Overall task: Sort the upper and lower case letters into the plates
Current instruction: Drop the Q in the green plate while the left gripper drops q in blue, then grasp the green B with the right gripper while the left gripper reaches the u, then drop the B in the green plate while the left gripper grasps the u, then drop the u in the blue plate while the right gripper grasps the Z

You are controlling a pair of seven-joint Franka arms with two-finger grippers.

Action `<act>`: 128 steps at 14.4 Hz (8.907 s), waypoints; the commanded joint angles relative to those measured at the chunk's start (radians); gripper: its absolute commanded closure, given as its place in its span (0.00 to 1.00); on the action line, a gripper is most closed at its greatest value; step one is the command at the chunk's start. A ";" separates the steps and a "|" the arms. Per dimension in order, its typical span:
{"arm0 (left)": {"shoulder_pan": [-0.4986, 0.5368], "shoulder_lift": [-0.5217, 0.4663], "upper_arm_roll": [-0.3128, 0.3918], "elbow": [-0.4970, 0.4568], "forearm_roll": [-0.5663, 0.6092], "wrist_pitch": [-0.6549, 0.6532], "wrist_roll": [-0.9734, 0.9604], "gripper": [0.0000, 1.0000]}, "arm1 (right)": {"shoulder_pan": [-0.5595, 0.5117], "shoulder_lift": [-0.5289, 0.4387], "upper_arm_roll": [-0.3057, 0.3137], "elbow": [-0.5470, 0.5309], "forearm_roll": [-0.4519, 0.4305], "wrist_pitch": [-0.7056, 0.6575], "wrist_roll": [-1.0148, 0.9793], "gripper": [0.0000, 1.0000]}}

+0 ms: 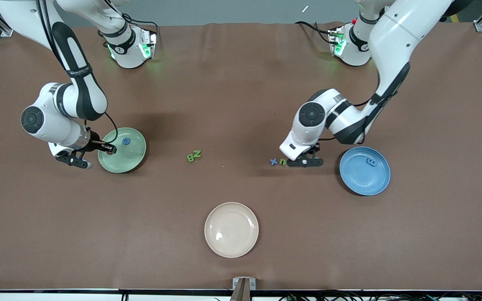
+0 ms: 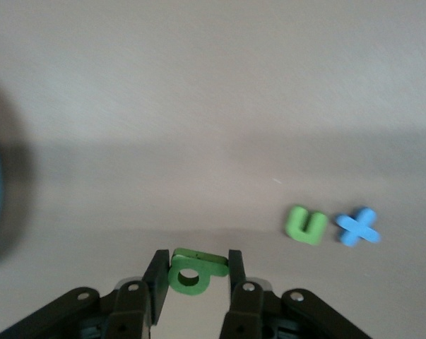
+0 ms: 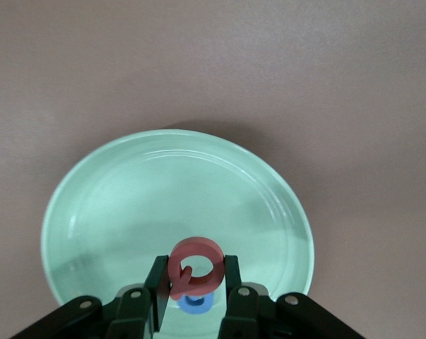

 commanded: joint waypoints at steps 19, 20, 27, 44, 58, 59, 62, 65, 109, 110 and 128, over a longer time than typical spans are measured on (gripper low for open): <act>0.553 0.088 -0.096 -0.071 0.258 0.167 0.421 0.82 | 0.156 -0.005 0.024 0.092 0.002 -0.144 0.282 0.00; 0.559 0.099 -0.096 -0.069 0.273 0.167 0.421 0.82 | 0.206 -0.002 0.024 0.099 0.002 -0.139 0.361 0.00; 0.556 0.114 -0.086 -0.057 0.292 0.167 0.424 0.69 | 0.428 0.145 0.024 0.222 0.010 -0.009 0.814 0.00; 0.320 0.109 -0.248 0.079 0.272 0.014 0.082 0.00 | 0.524 0.336 0.024 0.345 0.012 0.086 1.003 0.24; 0.039 0.229 -0.118 0.136 0.243 0.026 0.045 0.09 | 0.511 0.282 0.024 0.331 0.010 0.005 0.969 1.00; 0.037 0.237 -0.118 0.136 0.243 0.030 0.045 0.13 | 0.499 0.256 0.023 0.331 0.010 -0.038 0.931 1.00; 0.037 0.246 -0.118 0.136 0.243 0.030 0.042 0.17 | 0.427 0.175 0.021 0.311 0.010 -0.135 0.793 1.00; 0.036 0.248 -0.118 0.136 0.241 0.030 0.040 0.18 | 0.343 0.092 0.015 0.219 0.007 -0.136 0.586 1.00; 0.512 0.185 -0.440 0.020 0.247 -0.193 0.263 0.96 | 0.485 0.142 0.024 0.199 0.012 0.041 0.679 0.00; 0.577 0.185 -0.470 -0.012 0.276 -0.195 0.289 0.96 | 0.500 0.161 0.024 0.199 0.012 0.072 0.705 0.01; 0.927 0.211 -0.495 -0.286 0.634 -0.003 0.353 0.94 | 0.600 0.301 0.026 0.244 0.013 0.201 0.949 0.33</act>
